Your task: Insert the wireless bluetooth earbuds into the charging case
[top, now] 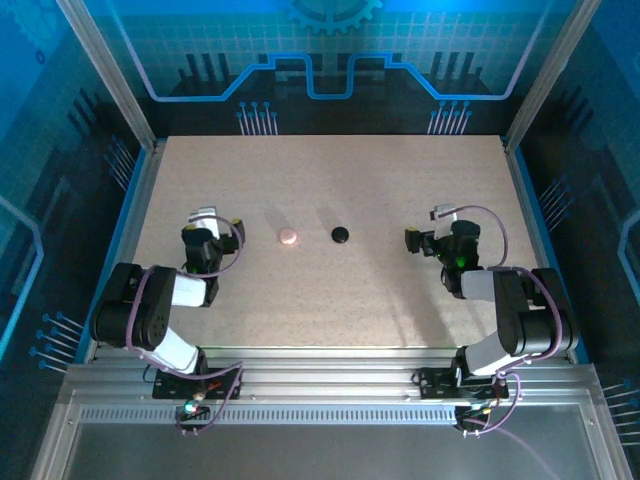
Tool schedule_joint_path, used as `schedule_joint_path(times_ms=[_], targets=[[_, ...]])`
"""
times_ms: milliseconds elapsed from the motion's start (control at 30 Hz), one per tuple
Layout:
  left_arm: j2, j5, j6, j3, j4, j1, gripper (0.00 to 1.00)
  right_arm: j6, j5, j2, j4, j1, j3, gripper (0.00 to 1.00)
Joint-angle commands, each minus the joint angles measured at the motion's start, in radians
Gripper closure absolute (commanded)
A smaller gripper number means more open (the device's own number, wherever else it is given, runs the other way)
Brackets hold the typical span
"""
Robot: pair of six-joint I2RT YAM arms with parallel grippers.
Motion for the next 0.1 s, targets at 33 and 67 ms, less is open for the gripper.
schedule_joint_path(times_ms=[33,67], targets=[[-0.011,0.018,-0.009,0.015,-0.003,0.004,0.01,-0.008,-0.007,-0.005,0.03,0.009,0.018,0.0],[-0.01,0.013,-0.009,0.012,0.002,0.003,0.01,-0.009,-0.007,-0.004,0.03,0.009,0.019,0.0]])
